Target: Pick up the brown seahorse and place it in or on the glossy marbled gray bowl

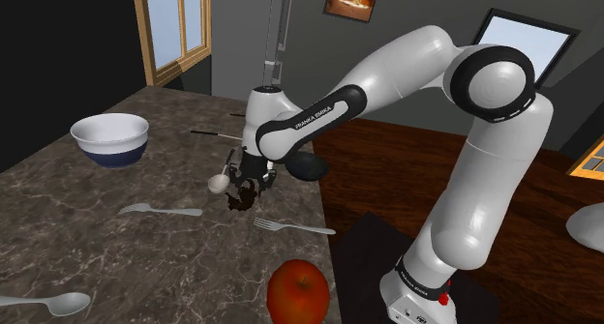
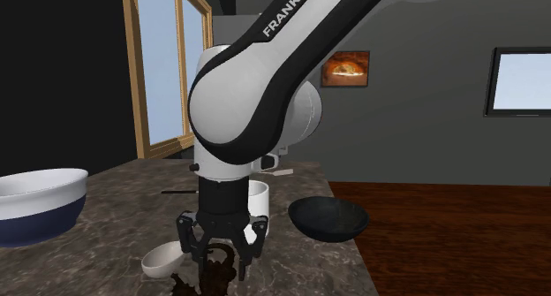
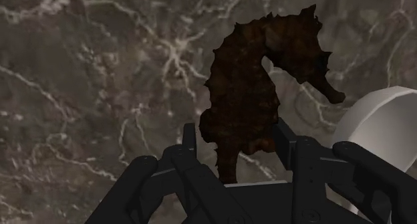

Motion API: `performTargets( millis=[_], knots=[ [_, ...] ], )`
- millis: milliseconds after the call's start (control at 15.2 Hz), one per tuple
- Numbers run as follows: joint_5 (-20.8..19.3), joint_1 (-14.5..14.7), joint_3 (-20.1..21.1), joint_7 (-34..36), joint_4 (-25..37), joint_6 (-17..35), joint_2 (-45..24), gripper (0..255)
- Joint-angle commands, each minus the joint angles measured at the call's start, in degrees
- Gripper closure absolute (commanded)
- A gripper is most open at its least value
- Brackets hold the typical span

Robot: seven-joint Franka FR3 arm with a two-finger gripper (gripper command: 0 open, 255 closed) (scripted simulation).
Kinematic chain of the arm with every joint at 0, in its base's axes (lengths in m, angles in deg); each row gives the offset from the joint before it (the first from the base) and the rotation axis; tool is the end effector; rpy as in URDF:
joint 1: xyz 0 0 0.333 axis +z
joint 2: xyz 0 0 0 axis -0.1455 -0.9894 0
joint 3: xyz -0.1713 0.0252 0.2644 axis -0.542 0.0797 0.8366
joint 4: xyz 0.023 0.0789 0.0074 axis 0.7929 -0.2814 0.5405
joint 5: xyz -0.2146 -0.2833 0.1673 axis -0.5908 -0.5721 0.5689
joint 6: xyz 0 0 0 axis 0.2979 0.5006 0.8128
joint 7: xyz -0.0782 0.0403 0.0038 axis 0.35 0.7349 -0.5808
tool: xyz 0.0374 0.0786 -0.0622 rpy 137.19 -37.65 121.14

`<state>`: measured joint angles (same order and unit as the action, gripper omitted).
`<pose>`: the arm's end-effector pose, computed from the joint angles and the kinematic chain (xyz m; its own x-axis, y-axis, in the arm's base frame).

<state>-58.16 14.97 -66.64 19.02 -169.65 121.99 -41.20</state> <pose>0.5089 0.1905 0.3132 0.7218 -0.6921 -0.0047 -0.6913 -0.7206 -0.0543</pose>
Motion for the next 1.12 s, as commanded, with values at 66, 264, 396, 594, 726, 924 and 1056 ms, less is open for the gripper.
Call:
performTargets(
  millis=[66,264,396,594,726,924,1056],
  knots=[
    [0.1,0.1,0.1,0.0,-0.1,0.6,-0.2,255],
    [0.0,0.1,0.1,0.0,-0.1,0.7,-0.3,255],
    [0.0,0.1,0.1,0.0,-0.2,0.7,-0.2,255],
    [0.4,0.0,0.1,-0.3,0.3,-0.7,0.8,255],
    [0.8,-0.1,0.2,-0.5,0.8,-2.2,1.8,255],
    [1.2,-0.1,0.3,-0.8,1.6,-4.4,3.3,255],
    [1.5,-0.2,0.3,-0.9,2.2,-5.9,4.2,255]
  ],
)
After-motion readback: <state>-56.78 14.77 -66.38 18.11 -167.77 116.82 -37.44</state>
